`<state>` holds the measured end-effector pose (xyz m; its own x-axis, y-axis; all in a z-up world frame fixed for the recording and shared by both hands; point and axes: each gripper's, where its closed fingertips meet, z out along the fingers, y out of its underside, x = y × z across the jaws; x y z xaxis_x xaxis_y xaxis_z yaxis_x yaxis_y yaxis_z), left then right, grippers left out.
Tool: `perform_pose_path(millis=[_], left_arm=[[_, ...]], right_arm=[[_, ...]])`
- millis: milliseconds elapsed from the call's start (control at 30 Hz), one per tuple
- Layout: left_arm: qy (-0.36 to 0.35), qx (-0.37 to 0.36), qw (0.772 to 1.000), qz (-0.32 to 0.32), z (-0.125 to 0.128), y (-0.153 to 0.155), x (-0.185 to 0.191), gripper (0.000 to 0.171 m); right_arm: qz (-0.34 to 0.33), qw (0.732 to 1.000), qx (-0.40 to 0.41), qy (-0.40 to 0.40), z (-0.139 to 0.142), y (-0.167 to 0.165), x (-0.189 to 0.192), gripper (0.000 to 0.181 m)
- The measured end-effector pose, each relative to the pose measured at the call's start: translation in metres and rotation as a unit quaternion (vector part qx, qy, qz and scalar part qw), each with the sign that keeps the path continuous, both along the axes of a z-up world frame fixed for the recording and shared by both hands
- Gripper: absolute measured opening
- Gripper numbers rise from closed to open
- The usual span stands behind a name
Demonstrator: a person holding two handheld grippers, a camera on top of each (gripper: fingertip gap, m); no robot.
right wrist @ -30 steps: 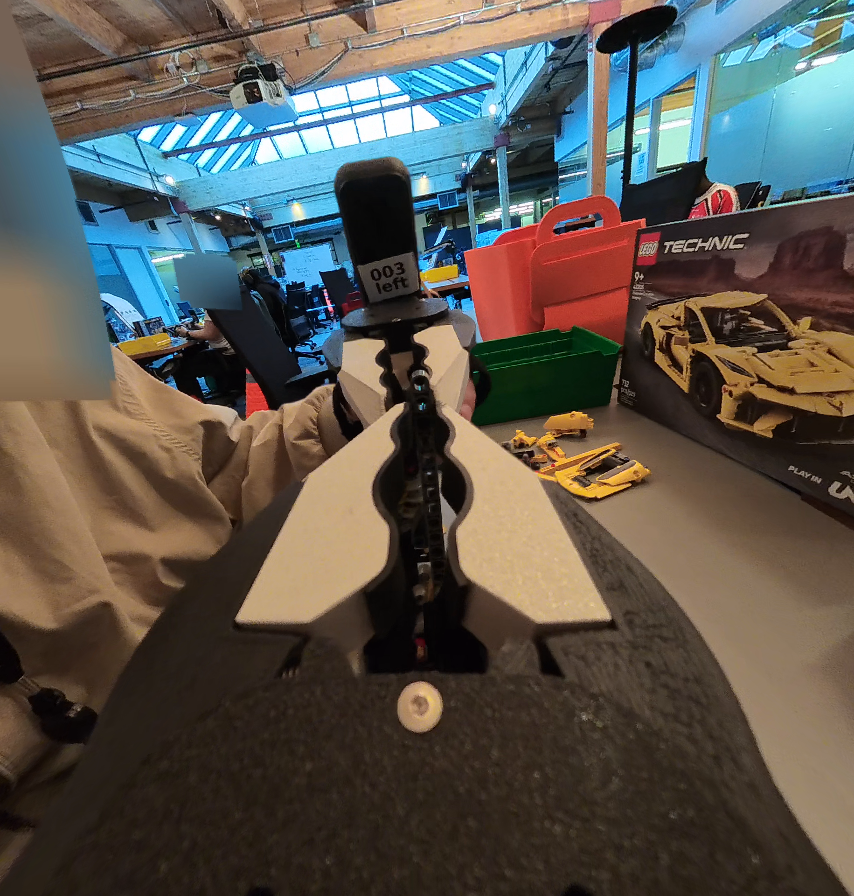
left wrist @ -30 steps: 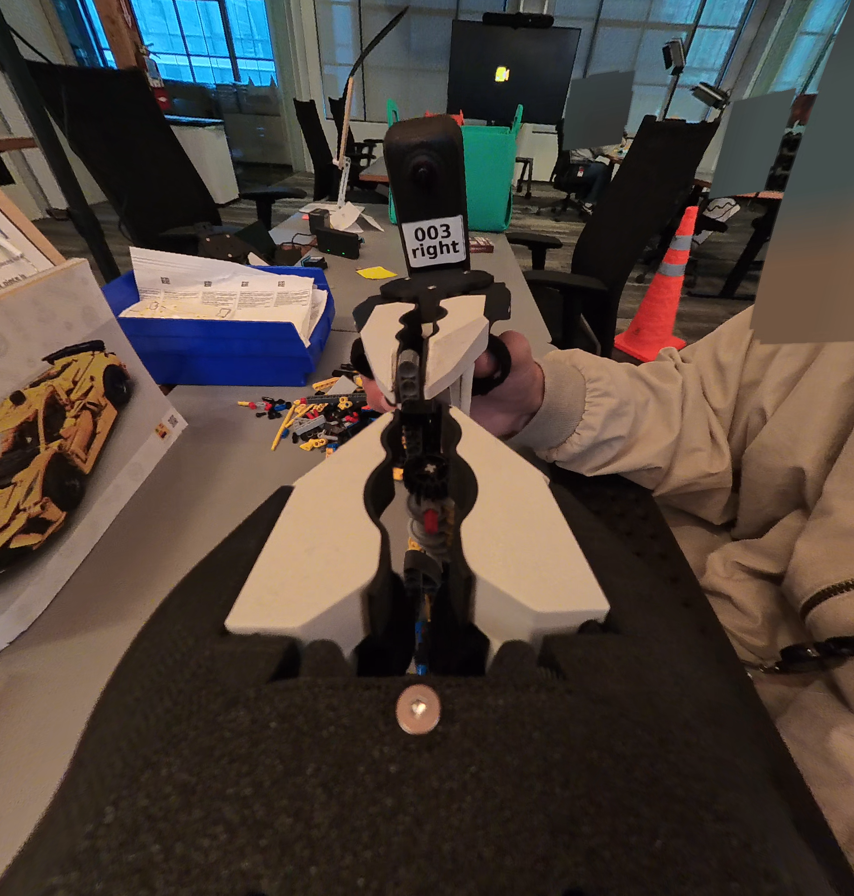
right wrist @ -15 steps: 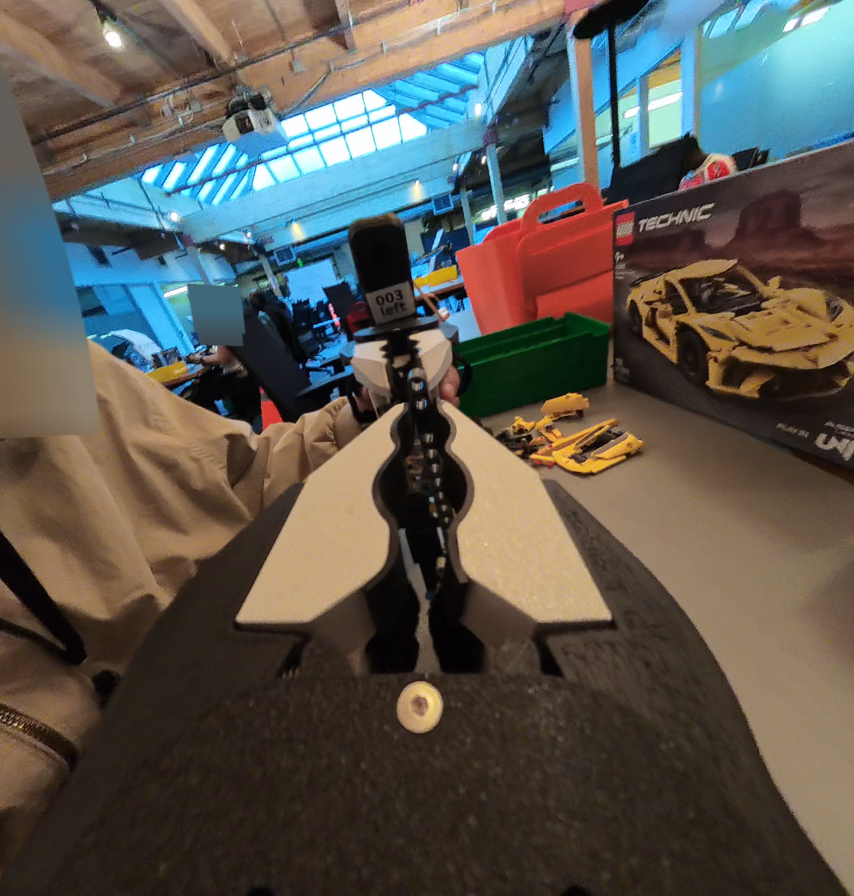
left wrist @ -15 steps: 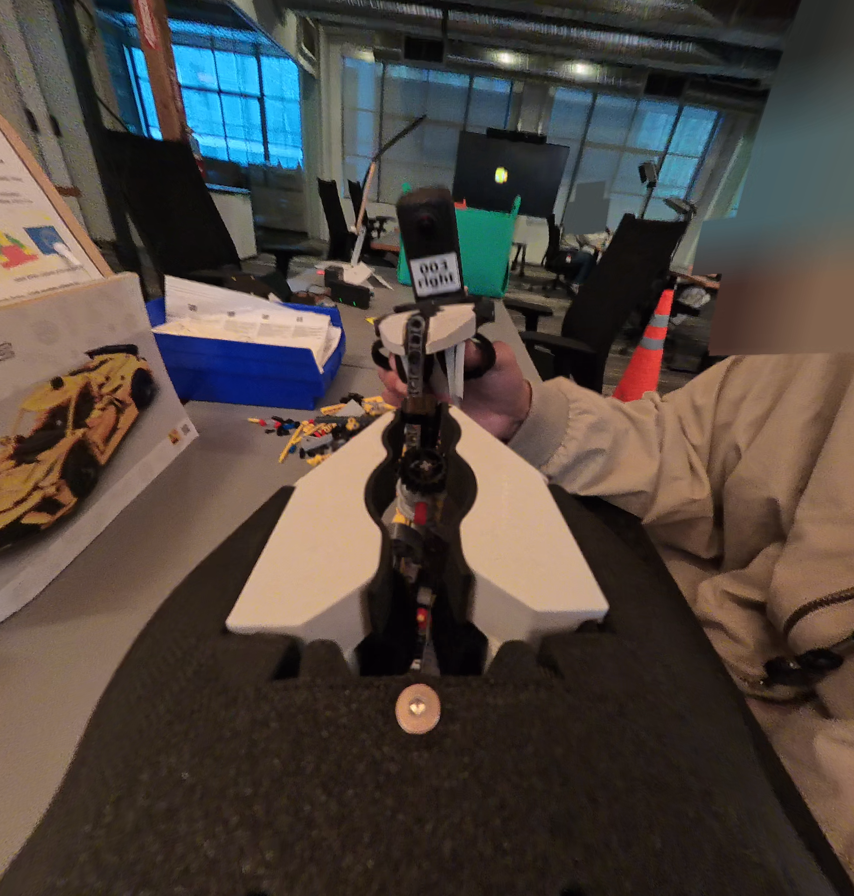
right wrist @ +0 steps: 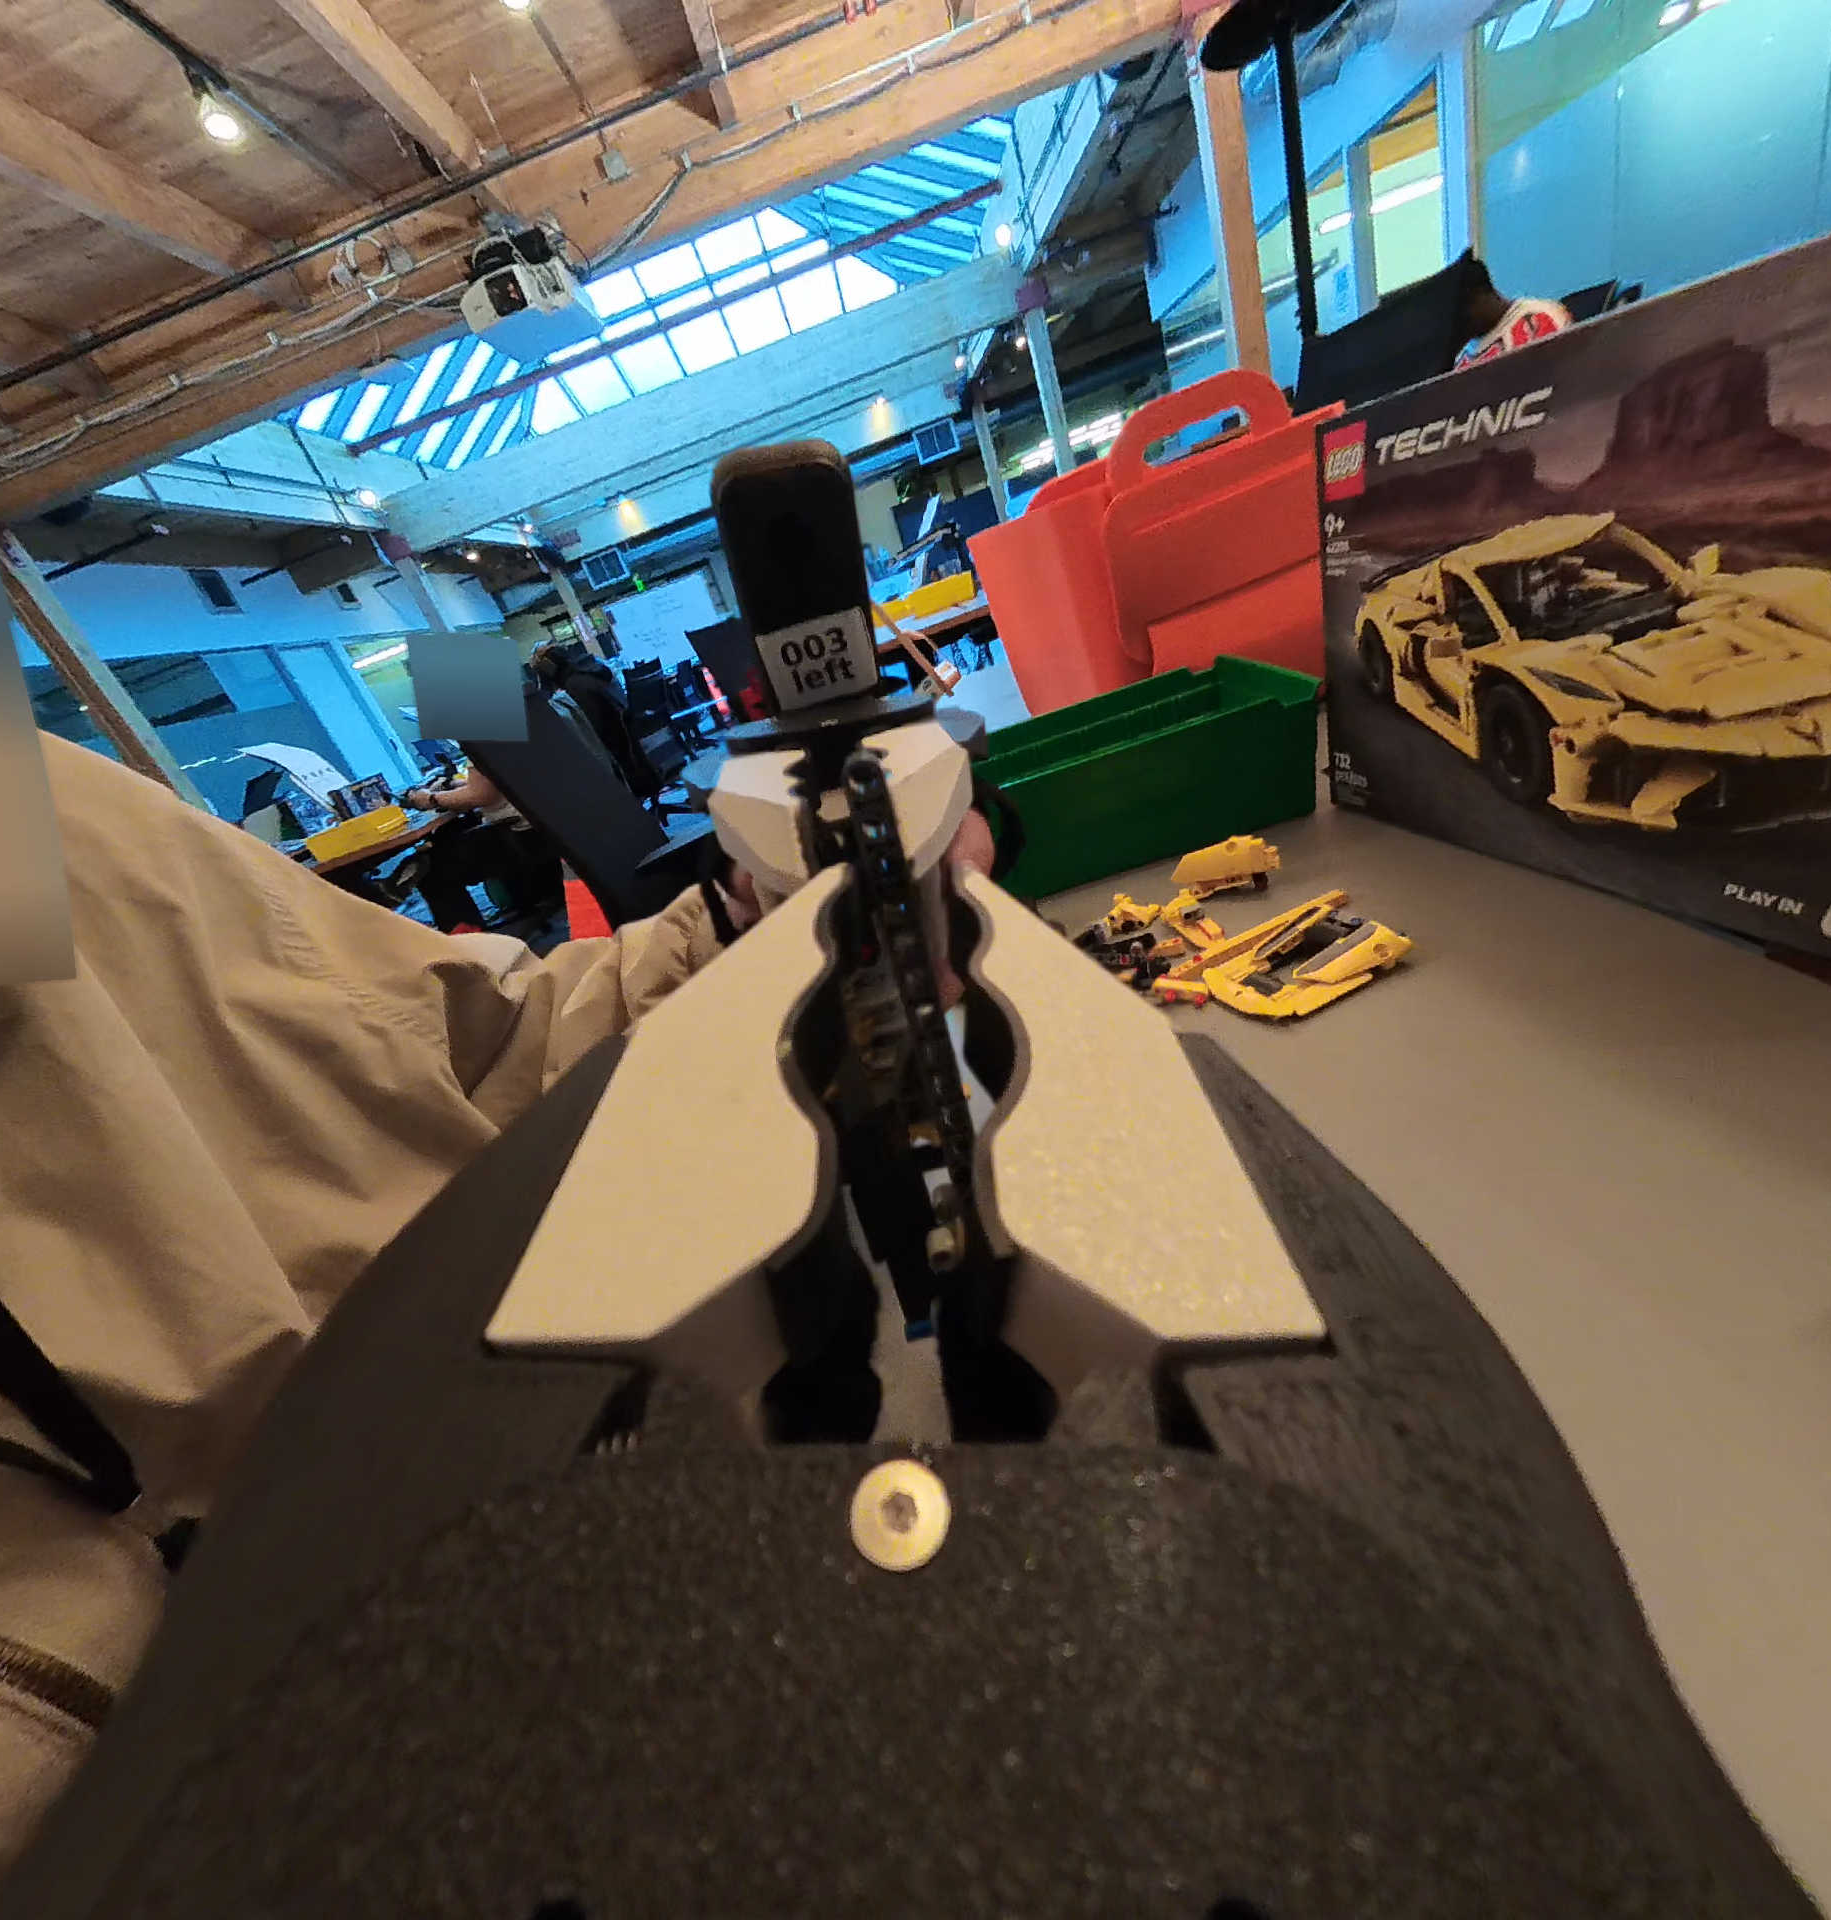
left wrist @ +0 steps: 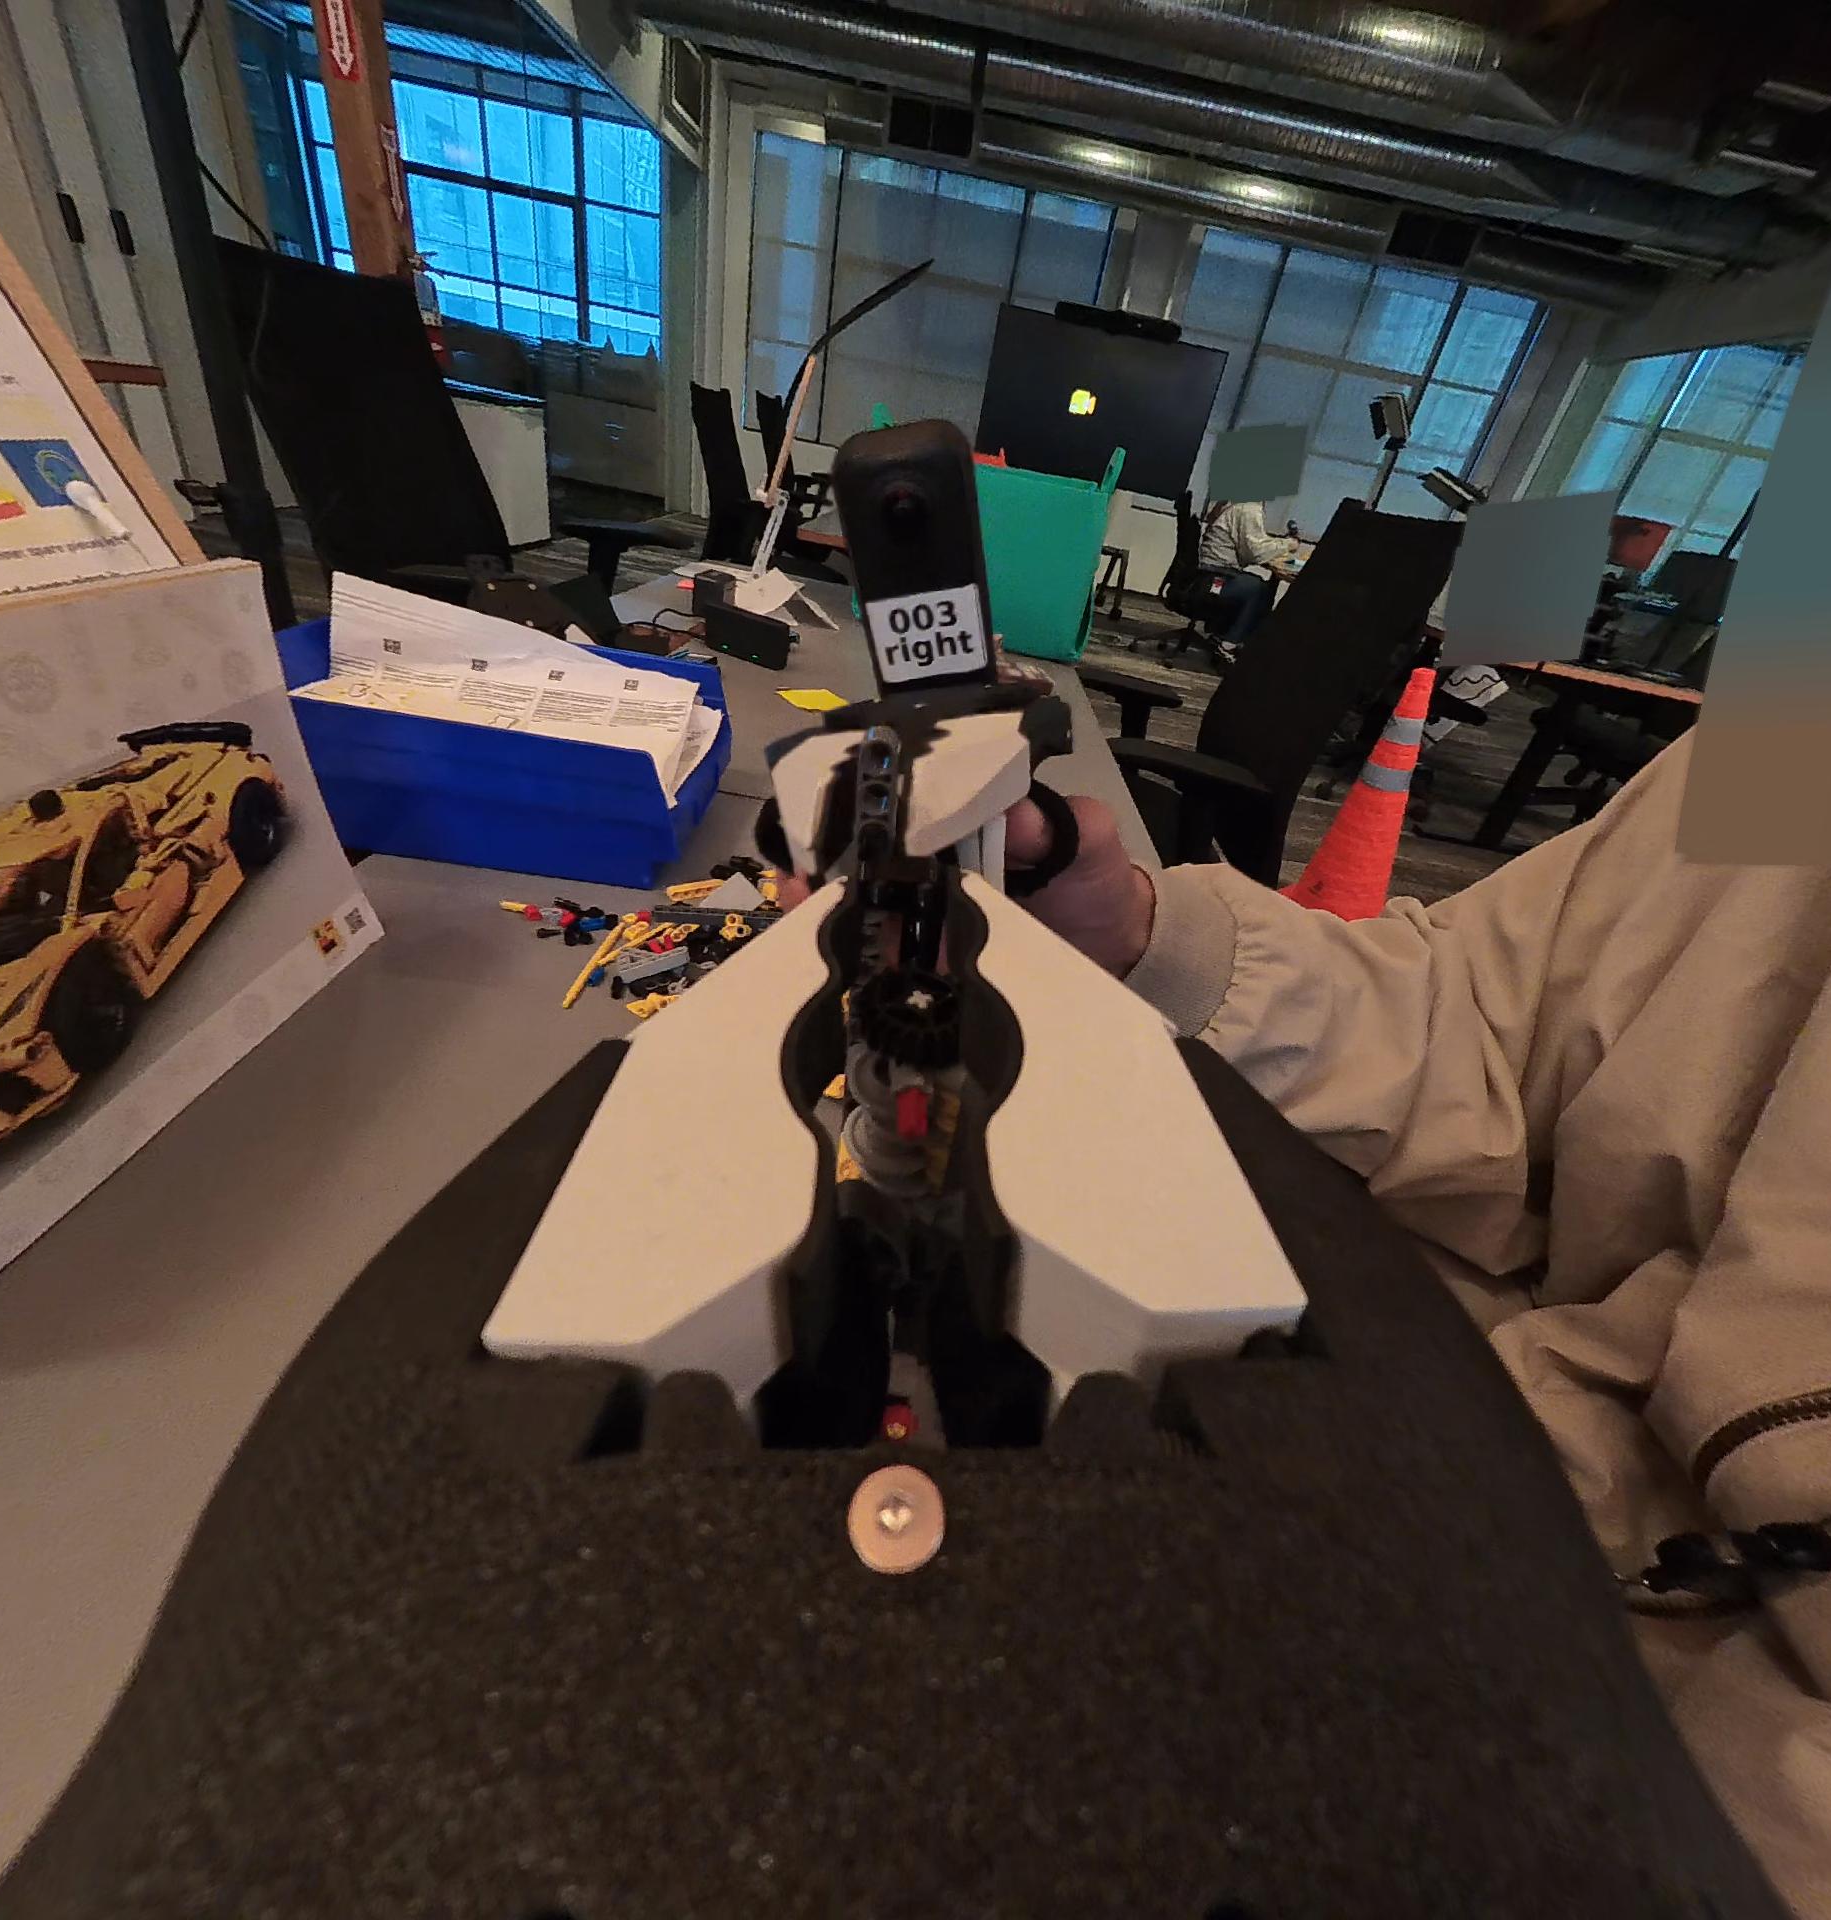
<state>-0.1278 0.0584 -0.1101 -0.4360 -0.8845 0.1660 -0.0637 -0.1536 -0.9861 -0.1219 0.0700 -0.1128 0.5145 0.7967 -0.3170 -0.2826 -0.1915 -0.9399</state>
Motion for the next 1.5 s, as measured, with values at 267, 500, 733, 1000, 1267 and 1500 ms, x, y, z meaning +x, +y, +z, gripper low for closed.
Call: perform_pose_path(millis=[267,500,733,1000,1267,1500], left_arm=[[0.001,0.006,1.000,0.000,0.001,-0.001,0.000,0.015],[-0.036,-0.054,0.998,0.010,0.034,0.008,-0.002,0.023],[-0.045,-0.125,0.991,-0.006,0.038,0.033,-0.003,0.020],[-0.003,0.019,1.000,-0.016,0.013,0.000,0.001,0.000],[-0.037,-0.023,0.999,0.026,0.019,0.031,-0.015,0.029],[0.026,0.009,0.999,-0.031,-0.027,0.007,-0.007,0.062]], right_arm=[[-0.003,1.000,0.003,-0.027,-0.006,0.002,0.001,0.007],[-0.021,0.998,0.014,-0.050,-0.006,0.002,-0.001,0.006],[-0.024,0.999,0.010,-0.041,-0.007,0.002,0.002,0.006],[-0.070,0.996,-0.005,-0.050,-0.010,0.011,0.012,0.006],[-0.065,0.997,-0.009,-0.039,-0.011,0.009,0.016,0.006],[-0.017,0.999,-0.032,0.034,-0.014,0.015,0.019,0.006]])
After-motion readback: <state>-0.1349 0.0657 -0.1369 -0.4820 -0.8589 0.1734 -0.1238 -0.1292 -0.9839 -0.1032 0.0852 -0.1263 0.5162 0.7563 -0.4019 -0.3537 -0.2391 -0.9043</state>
